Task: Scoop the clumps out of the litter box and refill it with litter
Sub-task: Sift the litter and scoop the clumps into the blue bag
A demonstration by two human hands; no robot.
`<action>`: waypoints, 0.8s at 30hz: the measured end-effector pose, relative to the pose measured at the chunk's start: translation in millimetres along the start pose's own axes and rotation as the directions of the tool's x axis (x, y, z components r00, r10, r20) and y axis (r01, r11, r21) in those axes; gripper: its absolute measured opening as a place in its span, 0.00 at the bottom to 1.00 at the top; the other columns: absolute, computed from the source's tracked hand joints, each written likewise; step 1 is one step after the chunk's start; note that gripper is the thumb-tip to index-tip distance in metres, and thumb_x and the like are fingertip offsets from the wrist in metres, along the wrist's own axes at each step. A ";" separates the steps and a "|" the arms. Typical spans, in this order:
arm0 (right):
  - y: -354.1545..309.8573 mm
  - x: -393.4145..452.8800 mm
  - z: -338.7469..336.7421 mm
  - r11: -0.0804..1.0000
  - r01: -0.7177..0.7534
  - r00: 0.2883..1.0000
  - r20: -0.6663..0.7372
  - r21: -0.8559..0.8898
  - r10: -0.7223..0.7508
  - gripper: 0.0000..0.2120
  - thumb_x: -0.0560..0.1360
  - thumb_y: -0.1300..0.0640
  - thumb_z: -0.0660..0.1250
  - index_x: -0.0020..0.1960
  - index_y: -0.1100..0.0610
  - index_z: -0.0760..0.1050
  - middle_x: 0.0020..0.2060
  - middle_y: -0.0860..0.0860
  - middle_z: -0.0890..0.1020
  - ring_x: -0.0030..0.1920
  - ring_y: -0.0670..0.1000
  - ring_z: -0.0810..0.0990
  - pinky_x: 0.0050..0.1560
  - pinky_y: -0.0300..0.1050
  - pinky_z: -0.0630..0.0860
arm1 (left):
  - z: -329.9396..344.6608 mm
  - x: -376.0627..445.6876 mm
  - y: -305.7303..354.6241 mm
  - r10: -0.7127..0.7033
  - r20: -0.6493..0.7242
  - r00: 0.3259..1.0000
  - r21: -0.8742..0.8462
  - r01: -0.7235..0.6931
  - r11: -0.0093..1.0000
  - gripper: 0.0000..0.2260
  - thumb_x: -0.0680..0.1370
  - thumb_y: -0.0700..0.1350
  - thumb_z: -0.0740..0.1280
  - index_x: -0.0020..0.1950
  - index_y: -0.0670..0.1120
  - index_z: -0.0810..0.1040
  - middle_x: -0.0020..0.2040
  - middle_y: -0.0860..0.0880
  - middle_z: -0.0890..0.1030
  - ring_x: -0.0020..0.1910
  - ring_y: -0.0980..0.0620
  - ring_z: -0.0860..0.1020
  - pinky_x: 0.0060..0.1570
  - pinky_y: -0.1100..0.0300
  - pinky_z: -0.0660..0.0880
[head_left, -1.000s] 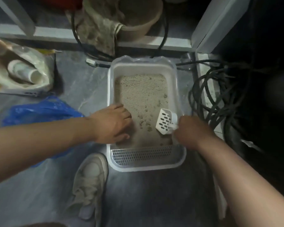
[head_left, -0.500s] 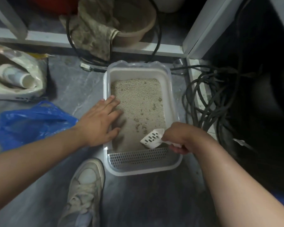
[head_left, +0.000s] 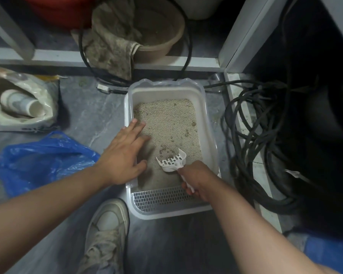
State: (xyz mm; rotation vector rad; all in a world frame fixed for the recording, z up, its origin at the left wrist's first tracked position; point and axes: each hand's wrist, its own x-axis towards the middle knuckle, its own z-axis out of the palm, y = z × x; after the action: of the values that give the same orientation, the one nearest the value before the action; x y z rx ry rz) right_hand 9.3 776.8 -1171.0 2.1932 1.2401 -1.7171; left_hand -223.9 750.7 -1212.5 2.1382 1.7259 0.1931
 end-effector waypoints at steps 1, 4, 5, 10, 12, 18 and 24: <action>-0.2 2.4 2.7 1.000 0.014 1.000 -0.010 0.011 -0.013 0.07 0.78 0.60 0.62 0.41 0.57 0.74 0.33 0.60 0.78 0.21 0.51 0.69 0.24 0.36 0.61 | 0.3 0.7 0.1 -0.007 0.008 1.000 -0.002 0.007 1.000 0.34 0.72 0.58 0.65 0.77 0.50 0.61 0.84 0.47 0.47 0.82 0.49 0.37 0.80 0.44 0.47; -2.9 11.0 11.1 0.997 0.035 0.999 -0.030 0.064 -0.033 0.08 0.79 0.58 0.62 0.42 0.57 0.75 0.32 0.59 0.78 0.21 0.51 0.70 0.26 0.41 0.63 | 0.3 1.1 -0.2 -0.008 0.004 1.000 -0.024 0.008 1.000 0.35 0.72 0.58 0.64 0.77 0.49 0.62 0.84 0.46 0.50 0.82 0.50 0.38 0.80 0.45 0.48; -3.8 14.2 13.2 0.996 0.039 0.999 -0.035 0.077 -0.036 0.08 0.80 0.57 0.62 0.43 0.56 0.75 0.31 0.58 0.79 0.21 0.51 0.71 0.26 0.42 0.64 | 0.6 0.9 -1.0 -0.006 -0.002 1.000 -0.030 0.006 1.000 0.35 0.72 0.58 0.64 0.77 0.49 0.62 0.83 0.46 0.52 0.82 0.49 0.39 0.80 0.45 0.50; -8.7 24.8 20.0 0.994 0.066 0.997 -0.036 0.086 -0.063 0.10 0.81 0.54 0.62 0.45 0.58 0.76 0.32 0.56 0.80 0.21 0.51 0.73 0.25 0.40 0.67 | 0.4 -0.4 -3.6 -0.007 -0.031 0.999 -0.061 0.006 0.998 0.35 0.71 0.57 0.64 0.76 0.47 0.64 0.82 0.46 0.57 0.82 0.50 0.42 0.80 0.45 0.52; -11.2 27.7 23.4 0.992 0.080 0.997 -0.010 0.100 -0.079 0.11 0.82 0.54 0.61 0.47 0.59 0.77 0.32 0.56 0.79 0.22 0.51 0.74 0.28 0.43 0.70 | -0.2 -0.2 -3.5 -0.007 -0.038 0.999 -0.072 0.004 0.997 0.35 0.71 0.57 0.65 0.76 0.48 0.64 0.82 0.46 0.58 0.82 0.51 0.41 0.80 0.45 0.51; -19.5 47.1 27.3 0.970 0.065 0.997 0.026 0.232 -0.073 0.11 0.82 0.55 0.62 0.54 0.63 0.77 0.33 0.56 0.79 0.27 0.52 0.75 0.27 0.40 0.70 | -2.1 -0.6 -3.3 0.002 -0.053 0.999 -0.095 -0.007 0.995 0.35 0.72 0.54 0.68 0.77 0.47 0.62 0.81 0.47 0.58 0.82 0.54 0.39 0.79 0.52 0.47; -33.5 69.7 32.2 0.897 -0.071 0.976 0.215 0.436 -0.027 0.08 0.80 0.63 0.59 0.54 0.63 0.74 0.39 0.61 0.79 0.30 0.55 0.77 0.30 0.46 0.74 | -1.4 -1.1 -3.8 0.008 -0.072 0.997 -0.117 -0.017 0.993 0.33 0.73 0.53 0.68 0.76 0.48 0.63 0.81 0.48 0.59 0.81 0.55 0.39 0.79 0.53 0.48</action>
State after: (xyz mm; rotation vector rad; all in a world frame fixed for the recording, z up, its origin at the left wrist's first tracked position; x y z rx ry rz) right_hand -34.3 819.4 -1228.6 2.1331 0.8294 -2.3448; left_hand -228.1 750.6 -1212.4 2.0810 1.6963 0.3698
